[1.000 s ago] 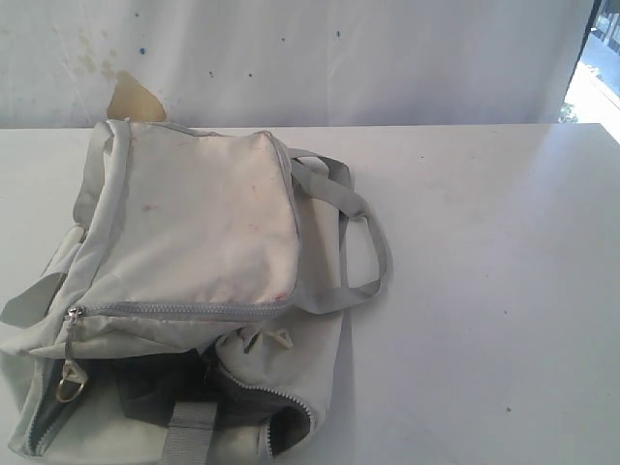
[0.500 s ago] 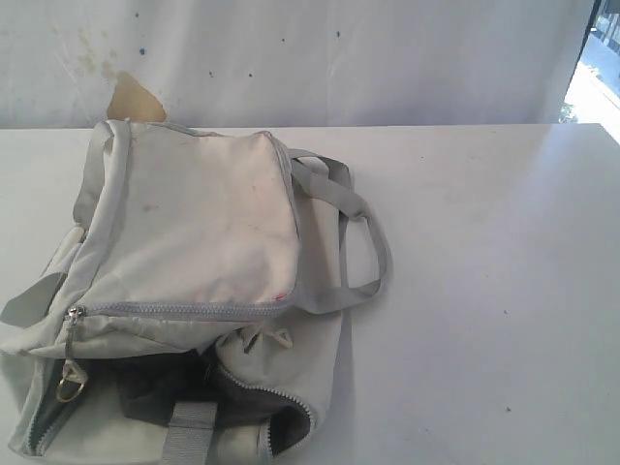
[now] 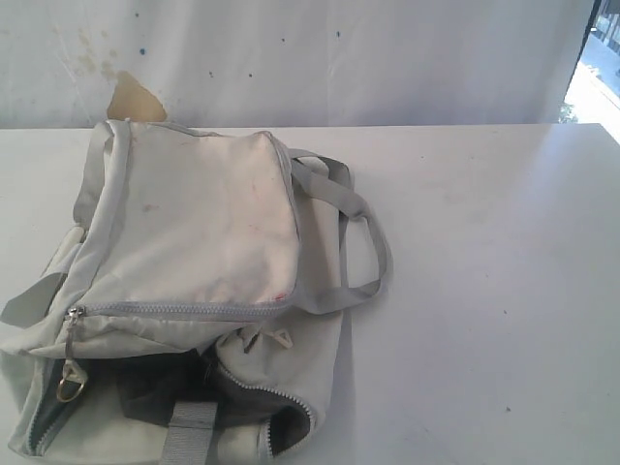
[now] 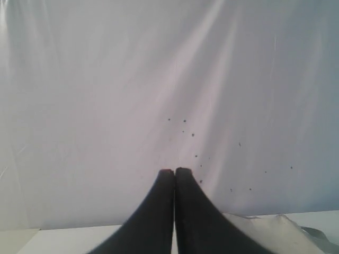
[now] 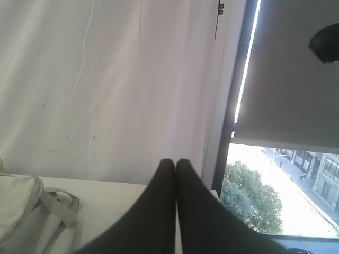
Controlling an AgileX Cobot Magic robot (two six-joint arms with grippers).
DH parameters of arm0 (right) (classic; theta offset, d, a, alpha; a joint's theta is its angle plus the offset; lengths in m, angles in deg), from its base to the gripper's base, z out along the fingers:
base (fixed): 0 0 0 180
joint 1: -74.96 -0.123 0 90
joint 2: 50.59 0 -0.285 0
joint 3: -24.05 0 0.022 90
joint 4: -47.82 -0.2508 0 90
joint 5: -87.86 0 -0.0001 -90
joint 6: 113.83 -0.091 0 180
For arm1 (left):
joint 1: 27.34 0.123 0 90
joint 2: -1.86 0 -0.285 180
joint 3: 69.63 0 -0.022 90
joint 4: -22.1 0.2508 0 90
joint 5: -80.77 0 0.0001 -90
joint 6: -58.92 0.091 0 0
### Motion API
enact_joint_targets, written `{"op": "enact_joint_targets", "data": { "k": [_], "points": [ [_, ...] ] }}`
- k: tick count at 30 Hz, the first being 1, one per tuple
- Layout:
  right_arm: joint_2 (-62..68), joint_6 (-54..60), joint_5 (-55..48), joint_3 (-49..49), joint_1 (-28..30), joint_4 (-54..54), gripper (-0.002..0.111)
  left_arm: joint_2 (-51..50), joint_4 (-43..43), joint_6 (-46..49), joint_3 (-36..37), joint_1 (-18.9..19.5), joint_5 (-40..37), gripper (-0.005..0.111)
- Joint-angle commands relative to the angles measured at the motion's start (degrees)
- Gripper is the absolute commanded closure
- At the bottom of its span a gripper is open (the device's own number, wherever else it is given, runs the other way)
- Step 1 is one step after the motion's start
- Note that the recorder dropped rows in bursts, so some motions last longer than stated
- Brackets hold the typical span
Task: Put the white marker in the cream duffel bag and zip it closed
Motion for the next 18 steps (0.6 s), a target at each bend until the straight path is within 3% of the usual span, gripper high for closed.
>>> {"op": "enact_joint_targets", "data": {
  "k": [1, 6, 10, 14, 18],
  "points": [
    [-0.8, 0.3, -1.0, 0.3, 0.4, 0.5, 0.108, 0.0, 0.3, -2.4, 0.1, 0.1, -1.7, 0.107],
    [-0.8, 0.4, -1.0, 0.2, 0.4, 0.5, 0.108, 0.0, 0.3, -8.4, 0.3, 0.1, -1.7, 0.107],
    [-0.8, 0.4, -1.0, 0.2, 0.4, 0.5, 0.108, 0.0, 0.7, -7.6, -0.2, 0.1, -1.7, 0.107],
    [-0.8, 1.2, 1.2, 0.6, 0.4, 0.8, 0.108, 0.0, 0.8, -4.9, -1.0, 0.1, 5.5, 0.107],
    [-0.8, 1.2, 6.5, 3.1, 0.4, 0.8, 0.108, 0.0, 1.6, -4.5, 2.9, 0.1, 9.1, 0.107]
  ]
}}
